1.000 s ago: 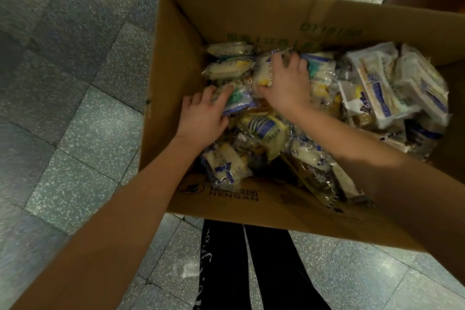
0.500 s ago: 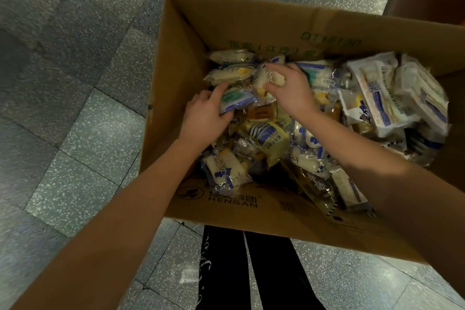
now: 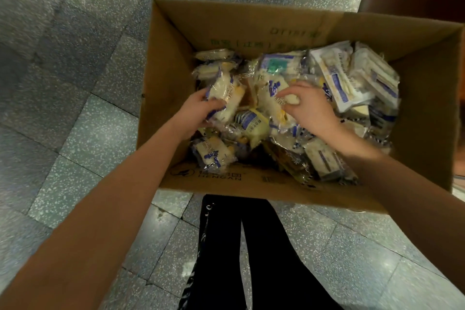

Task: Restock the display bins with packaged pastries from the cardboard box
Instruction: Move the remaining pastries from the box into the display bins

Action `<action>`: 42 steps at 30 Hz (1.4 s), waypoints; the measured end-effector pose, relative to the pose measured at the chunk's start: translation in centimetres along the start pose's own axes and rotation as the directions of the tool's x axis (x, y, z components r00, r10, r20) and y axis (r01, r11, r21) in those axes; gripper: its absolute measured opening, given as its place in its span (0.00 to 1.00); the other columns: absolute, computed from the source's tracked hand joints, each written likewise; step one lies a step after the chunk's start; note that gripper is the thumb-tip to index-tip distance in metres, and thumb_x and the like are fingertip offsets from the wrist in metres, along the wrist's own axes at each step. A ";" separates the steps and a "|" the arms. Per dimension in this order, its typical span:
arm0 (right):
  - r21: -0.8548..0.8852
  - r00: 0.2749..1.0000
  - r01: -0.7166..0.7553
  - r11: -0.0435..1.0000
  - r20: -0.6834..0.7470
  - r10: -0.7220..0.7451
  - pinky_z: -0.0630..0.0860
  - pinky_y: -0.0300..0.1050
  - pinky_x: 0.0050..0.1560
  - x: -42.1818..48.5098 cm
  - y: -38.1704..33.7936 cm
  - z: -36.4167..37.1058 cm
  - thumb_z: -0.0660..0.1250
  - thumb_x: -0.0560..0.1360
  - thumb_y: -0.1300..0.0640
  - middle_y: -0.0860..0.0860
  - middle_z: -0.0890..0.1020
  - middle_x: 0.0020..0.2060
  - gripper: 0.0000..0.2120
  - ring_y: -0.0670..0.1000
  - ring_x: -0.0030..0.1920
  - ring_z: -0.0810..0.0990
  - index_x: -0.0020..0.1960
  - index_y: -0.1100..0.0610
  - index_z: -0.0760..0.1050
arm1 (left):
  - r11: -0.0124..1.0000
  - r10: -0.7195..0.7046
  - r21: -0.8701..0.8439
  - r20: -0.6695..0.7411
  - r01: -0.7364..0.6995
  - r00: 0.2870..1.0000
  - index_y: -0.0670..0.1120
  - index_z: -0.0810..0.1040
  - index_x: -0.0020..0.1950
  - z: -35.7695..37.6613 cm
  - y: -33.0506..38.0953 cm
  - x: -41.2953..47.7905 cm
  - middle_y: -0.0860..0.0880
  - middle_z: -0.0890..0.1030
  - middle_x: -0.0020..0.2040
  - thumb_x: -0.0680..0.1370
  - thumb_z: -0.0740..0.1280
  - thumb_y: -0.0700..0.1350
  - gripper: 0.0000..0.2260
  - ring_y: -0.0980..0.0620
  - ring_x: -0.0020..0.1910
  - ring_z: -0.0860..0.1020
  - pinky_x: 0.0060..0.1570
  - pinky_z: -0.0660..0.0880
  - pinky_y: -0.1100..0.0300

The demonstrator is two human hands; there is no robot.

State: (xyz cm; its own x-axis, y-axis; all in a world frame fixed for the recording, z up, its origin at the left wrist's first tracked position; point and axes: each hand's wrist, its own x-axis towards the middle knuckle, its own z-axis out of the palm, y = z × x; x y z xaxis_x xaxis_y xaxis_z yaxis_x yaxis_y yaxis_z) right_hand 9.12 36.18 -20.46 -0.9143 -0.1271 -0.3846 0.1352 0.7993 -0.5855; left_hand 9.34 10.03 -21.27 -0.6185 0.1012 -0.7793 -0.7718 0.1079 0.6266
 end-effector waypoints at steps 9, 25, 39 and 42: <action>-0.067 0.969 -0.002 0.998 0.245 0.019 0.72 0.46 0.60 -1.7 2.2 2.0 0.69 0.76 0.57 0.51 0.78 0.64 0.22 0.51 0.60 0.77 0.70 0.52 0.73 | 0.975 0.006 0.224 0.017 -0.009 1.000 0.45 0.67 0.67 3.4 -1.7 2.1 0.47 0.80 0.58 0.77 0.70 0.38 0.21 0.51 0.47 0.81 0.50 0.81 0.49; 0.238 0.969 -0.237 0.942 0.130 0.211 0.75 0.49 0.57 -1.9 -1.0 10.2 0.63 0.77 0.64 0.58 0.80 0.58 0.14 0.58 0.59 0.77 0.59 0.56 0.79 | 0.851 0.208 0.504 -0.069 -0.146 0.976 0.46 0.72 0.67 -0.2 1.7 0.4 0.49 0.78 0.58 0.79 0.69 0.44 0.17 0.49 0.57 0.78 0.62 0.75 0.50; 0.546 0.870 -0.133 0.827 -0.335 0.361 0.72 0.34 0.35 -17.7 -8.0 -1.2 0.67 0.77 0.64 0.43 0.77 0.59 0.12 0.44 0.35 0.79 0.57 0.51 0.80 | 0.726 0.300 0.546 0.295 -0.417 0.907 0.46 0.76 0.59 1.7 8.2 -10.8 0.47 0.82 0.54 0.77 0.71 0.44 0.12 0.51 0.48 0.82 0.51 0.80 0.52; 0.571 0.785 -0.120 0.812 -0.446 0.430 0.65 0.34 0.28 -23.6 -9.3 -2.7 0.67 0.76 0.65 0.45 0.81 0.46 0.13 0.41 0.25 0.68 0.56 0.51 0.79 | 0.641 0.298 0.566 0.440 -0.519 0.847 0.46 0.76 0.57 4.8 10.2 -14.7 0.52 0.82 0.48 0.77 0.71 0.45 0.11 0.56 0.44 0.81 0.43 0.77 0.62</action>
State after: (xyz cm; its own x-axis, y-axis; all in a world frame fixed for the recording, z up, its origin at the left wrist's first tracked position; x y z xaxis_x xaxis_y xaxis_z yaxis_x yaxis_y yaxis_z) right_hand 28.42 33.33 -4.03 -0.8301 0.5055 -0.2354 0.4375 0.3286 -0.8370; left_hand 11.29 14.42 -3.33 -0.6891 0.5528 -0.4686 -0.0900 0.5764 0.8122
